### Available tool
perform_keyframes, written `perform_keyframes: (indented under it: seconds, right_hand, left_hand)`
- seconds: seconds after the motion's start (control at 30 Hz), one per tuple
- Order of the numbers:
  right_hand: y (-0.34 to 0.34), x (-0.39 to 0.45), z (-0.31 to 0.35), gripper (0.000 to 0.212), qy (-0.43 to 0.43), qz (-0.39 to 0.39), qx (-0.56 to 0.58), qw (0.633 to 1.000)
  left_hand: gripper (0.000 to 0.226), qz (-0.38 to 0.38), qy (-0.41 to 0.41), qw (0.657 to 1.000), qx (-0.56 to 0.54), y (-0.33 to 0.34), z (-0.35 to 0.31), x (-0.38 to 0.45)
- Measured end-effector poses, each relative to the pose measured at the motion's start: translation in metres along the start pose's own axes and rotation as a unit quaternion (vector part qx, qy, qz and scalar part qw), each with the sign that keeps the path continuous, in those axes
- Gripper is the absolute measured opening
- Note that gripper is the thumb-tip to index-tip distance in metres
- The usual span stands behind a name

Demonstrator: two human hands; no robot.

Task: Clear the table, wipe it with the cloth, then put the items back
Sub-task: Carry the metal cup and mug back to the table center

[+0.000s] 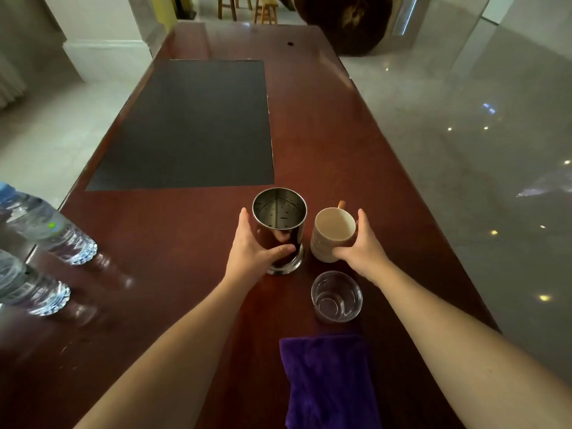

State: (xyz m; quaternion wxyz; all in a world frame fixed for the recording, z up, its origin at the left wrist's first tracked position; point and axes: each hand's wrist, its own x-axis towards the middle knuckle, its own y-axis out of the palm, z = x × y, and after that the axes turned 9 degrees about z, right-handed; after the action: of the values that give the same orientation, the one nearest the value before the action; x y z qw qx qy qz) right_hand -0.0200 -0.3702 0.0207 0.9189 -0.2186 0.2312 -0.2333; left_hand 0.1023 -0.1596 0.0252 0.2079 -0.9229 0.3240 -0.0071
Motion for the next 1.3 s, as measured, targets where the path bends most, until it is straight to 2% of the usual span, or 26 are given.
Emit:
perform_keyframes:
  seconds: [0.07, 0.17, 0.33, 0.47, 0.57, 0.7, 0.83, 1.0, 1.3]
  right_hand:
    - [-0.007, -0.007, 0.008, 0.107, 0.003, -0.029, -0.038, 0.999]
    - [-0.017, -0.022, 0.028, 0.09, -0.014, -0.058, -0.109, 0.992]
    - [-0.028, -0.052, 0.071, 0.072, -0.048, -0.091, -0.258, 0.961]
    - [-0.028, -0.076, 0.105, 0.069, -0.071, -0.102, -0.312, 0.942]
    - [-0.026, -0.091, 0.127, 0.068, -0.109, -0.121, -0.34, 0.926]
    - [-0.026, -0.106, 0.143, 0.064, -0.15, -0.129, -0.383, 0.902]
    - [-0.022, -0.114, 0.148, 0.064, -0.157, -0.122, -0.393, 0.898]
    - [-0.006, -0.117, 0.155, 0.062, -0.183, -0.108, -0.41, 0.887]
    - [0.074, -0.115, 0.195, 0.065, -0.234, -0.036, -0.412, 0.88]
  left_hand:
    - [0.133, -0.014, -0.032, 0.999, 0.041, -0.009, -0.01, -0.006]
    - [0.125, -0.038, -0.024, 0.996, 0.079, -0.022, -0.03, -0.02]
    - [0.084, -0.078, 0.007, 0.976, 0.205, -0.043, -0.073, -0.047]
    - [0.062, -0.108, 0.031, 0.935, 0.336, -0.057, -0.103, -0.065]
    - [0.061, -0.121, 0.041, 0.907, 0.4, -0.066, -0.117, -0.079]
    - [0.064, -0.1, 0.04, 0.84, 0.532, -0.078, -0.127, -0.092]
    - [0.067, -0.099, 0.024, 0.819, 0.564, -0.088, -0.127, -0.105]
    - [0.065, -0.107, 0.002, 0.813, 0.573, -0.104, -0.114, -0.127]
    - [0.064, -0.166, -0.07, 0.834, 0.521, -0.165, -0.072, -0.173]
